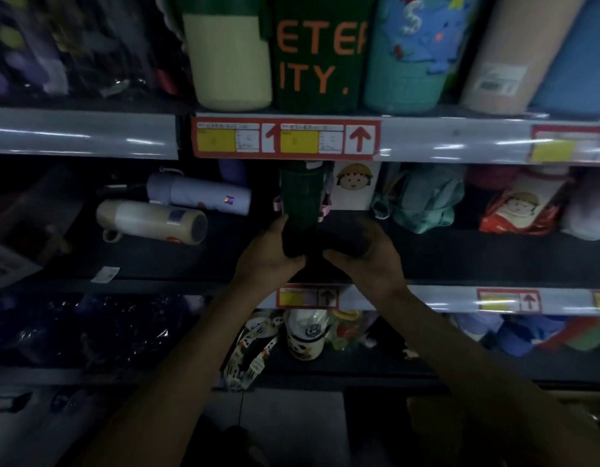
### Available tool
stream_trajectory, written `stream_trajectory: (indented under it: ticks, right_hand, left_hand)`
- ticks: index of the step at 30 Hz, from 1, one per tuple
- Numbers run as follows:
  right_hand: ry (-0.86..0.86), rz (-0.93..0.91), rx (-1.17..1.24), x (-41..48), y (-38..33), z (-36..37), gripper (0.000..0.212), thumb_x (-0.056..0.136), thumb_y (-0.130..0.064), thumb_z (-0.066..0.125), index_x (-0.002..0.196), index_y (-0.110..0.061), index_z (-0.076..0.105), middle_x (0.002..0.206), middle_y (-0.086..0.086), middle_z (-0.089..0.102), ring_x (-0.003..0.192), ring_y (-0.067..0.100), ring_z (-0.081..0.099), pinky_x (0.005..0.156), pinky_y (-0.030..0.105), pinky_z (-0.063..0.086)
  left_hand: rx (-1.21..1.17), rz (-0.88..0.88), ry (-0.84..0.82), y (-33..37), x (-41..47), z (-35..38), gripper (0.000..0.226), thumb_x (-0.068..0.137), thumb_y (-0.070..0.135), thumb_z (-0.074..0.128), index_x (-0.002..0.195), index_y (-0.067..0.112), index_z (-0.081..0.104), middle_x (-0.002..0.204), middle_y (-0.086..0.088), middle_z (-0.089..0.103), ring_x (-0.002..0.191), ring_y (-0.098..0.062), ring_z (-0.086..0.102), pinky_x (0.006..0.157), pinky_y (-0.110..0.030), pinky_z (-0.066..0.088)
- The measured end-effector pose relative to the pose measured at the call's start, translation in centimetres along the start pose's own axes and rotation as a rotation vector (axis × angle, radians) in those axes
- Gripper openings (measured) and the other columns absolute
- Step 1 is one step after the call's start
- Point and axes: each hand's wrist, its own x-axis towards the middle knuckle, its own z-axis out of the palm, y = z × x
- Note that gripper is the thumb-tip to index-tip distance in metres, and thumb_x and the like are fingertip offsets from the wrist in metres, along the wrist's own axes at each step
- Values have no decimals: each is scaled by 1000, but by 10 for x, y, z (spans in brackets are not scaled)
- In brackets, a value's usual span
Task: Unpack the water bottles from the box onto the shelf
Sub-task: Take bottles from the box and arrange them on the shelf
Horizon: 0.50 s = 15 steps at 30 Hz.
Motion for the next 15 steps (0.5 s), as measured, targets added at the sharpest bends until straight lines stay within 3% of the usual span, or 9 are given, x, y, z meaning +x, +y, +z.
stream_trajectory:
  ticks: [2,7,15]
  right_hand:
    - [-17,-15,-93,-9,1,-14,96,60,-56,81,145,-26,48,136,1,59,130,23,53,106,46,50]
    - [-29,-93,-327,-37,-1,-57,114,54,-70,66,154,-24,38,148,7,46,139,26,42,112,47,43]
    - [21,-76,-559,-104,24,-157,120,58,-84,57,156,-17,36,153,17,40,145,42,33,111,60,37]
  left_hand:
    - [150,33,-2,9,-12,1,91,82,47,72,159,32,26,155,-4,46,139,-27,48,109,-43,46]
    - [369,127,17,35,-44,8,86,87,61,63,159,34,24,163,-1,29,145,-32,36,111,-47,42]
    - [488,276,-112,78,-85,46,85,87,69,51,160,39,18,170,7,7,153,-27,19,119,-51,29]
